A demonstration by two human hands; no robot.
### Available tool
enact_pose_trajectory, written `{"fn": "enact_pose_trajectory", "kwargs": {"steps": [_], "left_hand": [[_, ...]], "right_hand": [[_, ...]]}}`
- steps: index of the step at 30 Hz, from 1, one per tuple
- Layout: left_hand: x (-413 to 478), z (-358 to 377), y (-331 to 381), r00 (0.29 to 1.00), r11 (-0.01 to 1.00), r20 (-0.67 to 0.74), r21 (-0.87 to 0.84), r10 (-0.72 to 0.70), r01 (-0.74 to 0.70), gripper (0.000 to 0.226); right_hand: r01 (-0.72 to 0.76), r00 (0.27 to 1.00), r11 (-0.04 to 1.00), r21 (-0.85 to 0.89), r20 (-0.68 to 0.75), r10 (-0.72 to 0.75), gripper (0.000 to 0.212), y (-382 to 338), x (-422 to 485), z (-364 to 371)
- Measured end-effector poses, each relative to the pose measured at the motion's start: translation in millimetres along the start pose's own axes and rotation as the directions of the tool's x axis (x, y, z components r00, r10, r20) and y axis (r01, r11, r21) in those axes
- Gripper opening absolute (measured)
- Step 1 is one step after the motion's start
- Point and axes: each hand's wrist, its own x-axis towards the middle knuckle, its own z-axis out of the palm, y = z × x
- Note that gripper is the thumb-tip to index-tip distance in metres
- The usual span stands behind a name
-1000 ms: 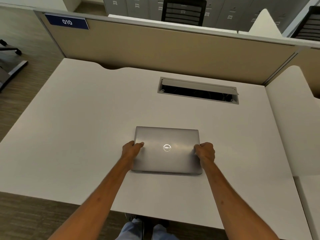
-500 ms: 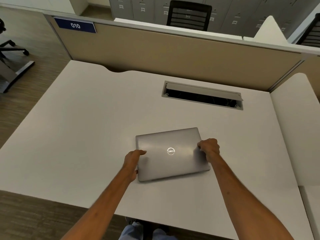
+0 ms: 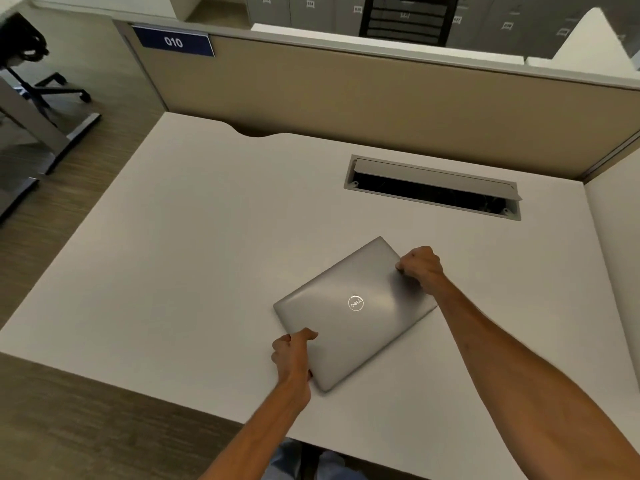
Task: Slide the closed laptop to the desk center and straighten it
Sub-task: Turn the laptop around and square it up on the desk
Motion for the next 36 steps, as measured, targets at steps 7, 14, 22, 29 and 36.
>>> {"fn": "enact_pose_trajectory", "kwargs": {"steps": [7,14,22,29,36], "left_hand": [[-14,19,-26,0.998,0.997,-0.058,-0.063,0.032,-0.035,0.078],[-14,20,-34,0.993,0.996,-0.074,0.004,0.089,-0.089,0.072],[4,29,9,0.800,0.645,0.040,0.568,0.598,-0.511,0.068],[55,66,79,0.707,0.312,0.480,0.664,0.519,-0.680,0.051],[68,87,98,0.768,0.338,0.526,0.694,0.365,-0.636,0.050]], "right_hand": [[0.057,0.997,0.998,-0.013,0.055,-0.056,0.029,-19,11,4],[0.109,0.991,0.994,0.015,0.071,-0.110,0.016,-16,10,4],[0.221,0.943,0.942,0.251,-0.300,-0.141,0.042,28,-45,36],[-0.014,0.867,0.836,0.549,-0.410,0.283,0.043,72,-129,77],[-0.215,0.858,0.773,0.597,-0.262,0.442,0.035,73,-150,101]]}}
